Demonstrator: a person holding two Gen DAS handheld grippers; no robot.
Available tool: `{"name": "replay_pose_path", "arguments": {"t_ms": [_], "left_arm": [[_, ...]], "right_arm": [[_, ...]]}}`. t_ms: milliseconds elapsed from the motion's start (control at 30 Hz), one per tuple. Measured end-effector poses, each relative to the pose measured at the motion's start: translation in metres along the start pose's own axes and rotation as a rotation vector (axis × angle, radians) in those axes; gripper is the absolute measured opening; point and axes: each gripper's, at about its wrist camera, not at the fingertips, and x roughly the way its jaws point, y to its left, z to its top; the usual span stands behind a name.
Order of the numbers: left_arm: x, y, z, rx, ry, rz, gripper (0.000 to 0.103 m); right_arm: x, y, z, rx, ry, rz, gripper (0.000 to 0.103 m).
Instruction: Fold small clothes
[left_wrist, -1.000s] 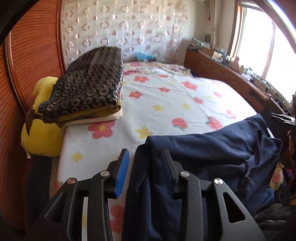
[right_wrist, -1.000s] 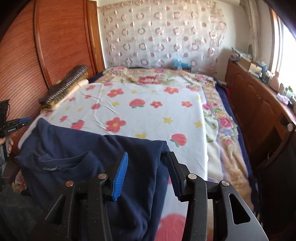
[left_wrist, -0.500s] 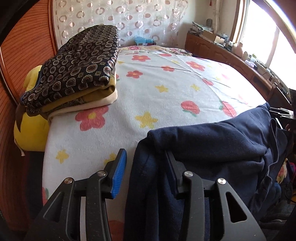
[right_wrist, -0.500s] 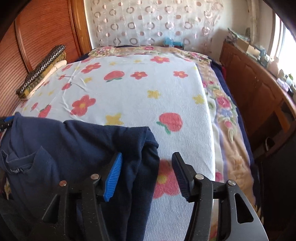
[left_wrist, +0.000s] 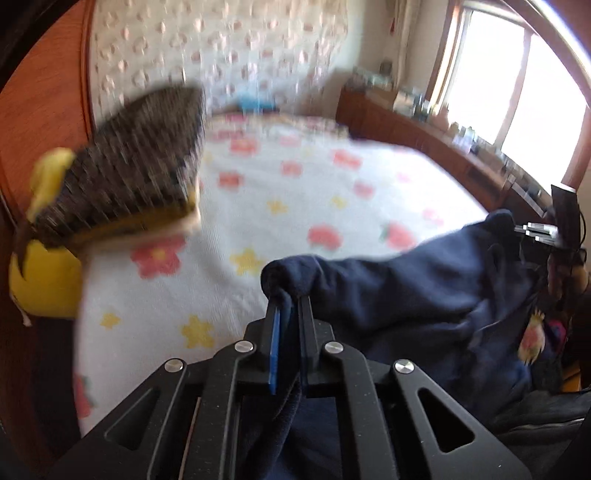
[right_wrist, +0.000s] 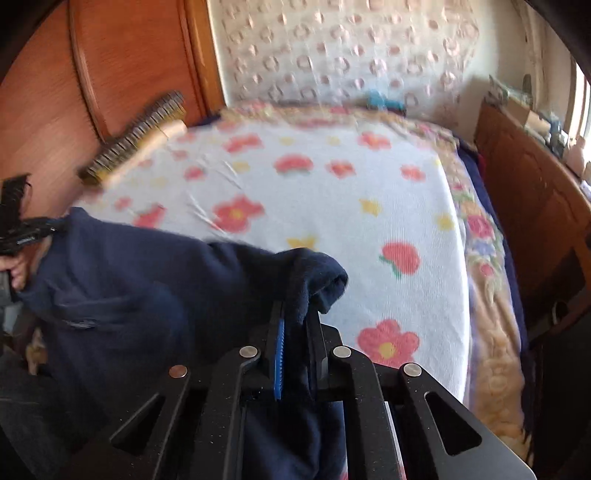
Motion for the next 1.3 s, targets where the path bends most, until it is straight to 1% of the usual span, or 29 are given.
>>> {"name": "replay_pose_path", "arguments": {"t_ms": [67,133,167,233,367,433,467,567,633,733,833,967,1067,1133,1167,1200,1267,1300], "left_arm": [[-0.035,-0.007,0.007,-0.008,-0.087,-0.027,0.008],[-0.064,-0.019,0.018,0.026,-0.146,-0.052,0.008],[-0.078,-0.028,0.027,0.065,-0.165,-0.062,0.008],[-0.100,-0.042,0.044,0.120,-0.209,-0.050,0.008],[-0.156,-0.064,0.076,0.193,-0.341,-0.064,0.008],[-0.184,-0.070,0.088,0.217,-0.412,-0.056,0.008],[-0.200,-0.073,0.094,0.228,-0.455,-0.041,0.008],[-0.237,-0.077,0.110,0.253,-0.539,-0.014,0.008],[-0.256,-0.075,0.118,0.262,-0.585,-0.001,0.008],[-0.284,-0.071,0.131,0.261,-0.656,0.017,0.008],[-0.298,-0.067,0.140,0.265,-0.700,0.034,0.008],[-0.300,-0.060,0.152,0.254,-0.715,0.038,0.008],[-0.278,-0.055,0.162,0.242,-0.698,0.051,0.008],[-0.260,-0.052,0.166,0.234,-0.668,0.058,0.008],[-0.241,-0.048,0.172,0.224,-0.638,0.064,0.008],[-0.227,-0.045,0.176,0.219,-0.615,0.068,0.008],[-0.182,-0.036,0.187,0.200,-0.550,0.074,0.008],[-0.157,-0.034,0.191,0.193,-0.515,0.083,0.008]], "right_arm": [[-0.033,0.008,0.004,0.000,-0.069,0.020,0.009],[-0.062,0.022,0.011,-0.032,-0.107,0.044,0.009],[-0.078,0.031,0.017,-0.064,-0.127,0.028,0.009],[-0.112,0.048,0.029,-0.136,-0.176,0.008,0.009],[-0.181,0.070,0.052,-0.194,-0.303,-0.017,0.008],[-0.216,0.078,0.062,-0.227,-0.372,-0.043,0.008],[-0.233,0.081,0.068,-0.244,-0.396,-0.055,0.008],[-0.273,0.083,0.085,-0.271,-0.459,-0.113,0.008],[-0.298,0.085,0.094,-0.283,-0.500,-0.155,0.008],[-0.332,0.087,0.105,-0.291,-0.561,-0.187,0.008],[-0.357,0.097,0.110,-0.309,-0.611,-0.208,0.008],[-0.370,0.098,0.115,-0.311,-0.632,-0.230,0.008],[-0.361,0.098,0.113,-0.299,-0.620,-0.231,0.008],[-0.323,0.089,0.115,-0.288,-0.589,-0.244,0.008],[-0.309,0.083,0.120,-0.280,-0.567,-0.250,0.008],[-0.291,0.075,0.134,-0.261,-0.537,-0.250,0.008],[-0.258,0.064,0.153,-0.232,-0.480,-0.243,0.008],[-0.236,0.054,0.159,-0.219,-0.446,-0.241,0.008]]}}
